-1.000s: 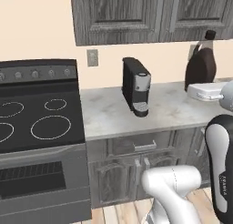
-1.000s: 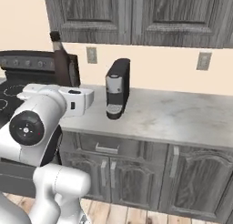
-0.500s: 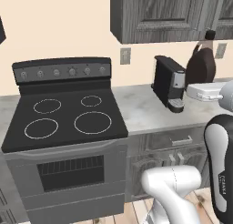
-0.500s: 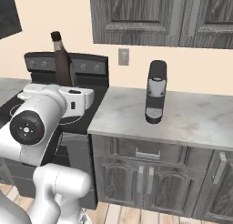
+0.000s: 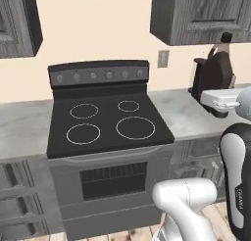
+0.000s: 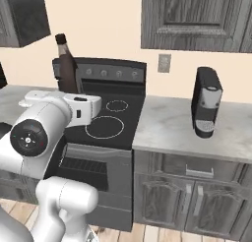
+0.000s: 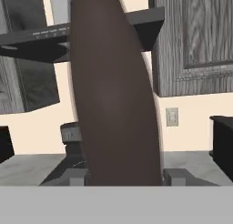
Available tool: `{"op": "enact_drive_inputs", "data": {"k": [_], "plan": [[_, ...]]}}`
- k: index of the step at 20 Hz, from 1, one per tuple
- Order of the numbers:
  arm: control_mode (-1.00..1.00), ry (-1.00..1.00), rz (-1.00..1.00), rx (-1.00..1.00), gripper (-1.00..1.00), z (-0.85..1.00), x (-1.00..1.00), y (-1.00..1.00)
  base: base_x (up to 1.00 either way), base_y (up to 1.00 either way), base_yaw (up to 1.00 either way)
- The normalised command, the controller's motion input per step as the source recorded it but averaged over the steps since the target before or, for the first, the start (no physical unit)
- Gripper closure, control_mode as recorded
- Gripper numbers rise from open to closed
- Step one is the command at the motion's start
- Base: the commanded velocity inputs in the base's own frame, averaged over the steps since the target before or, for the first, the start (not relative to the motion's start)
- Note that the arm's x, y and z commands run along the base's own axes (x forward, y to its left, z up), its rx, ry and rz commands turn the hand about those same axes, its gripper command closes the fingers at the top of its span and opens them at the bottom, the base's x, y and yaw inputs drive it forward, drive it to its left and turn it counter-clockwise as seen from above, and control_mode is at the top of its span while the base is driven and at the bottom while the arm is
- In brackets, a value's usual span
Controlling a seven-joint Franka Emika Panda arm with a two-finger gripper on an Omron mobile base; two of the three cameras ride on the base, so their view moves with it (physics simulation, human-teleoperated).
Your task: Take 2 condiments from the cabinet and move them on the counter near the stove.Make sure the condiments are lined up with each other, next to each other.
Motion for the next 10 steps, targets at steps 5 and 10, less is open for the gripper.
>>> {"op": "enact_drive_inputs", "data": {"k": [5, 10], "plan": [[1.0, 0.0, 0.0, 0.0, 1.0, 0.0, 0.0, 0.0, 0.43, 0.44, 0.0], [1.0, 0.0, 0.0, 0.0, 1.0, 0.0, 0.0, 0.0, 0.77, 0.05, 0.0]]}}
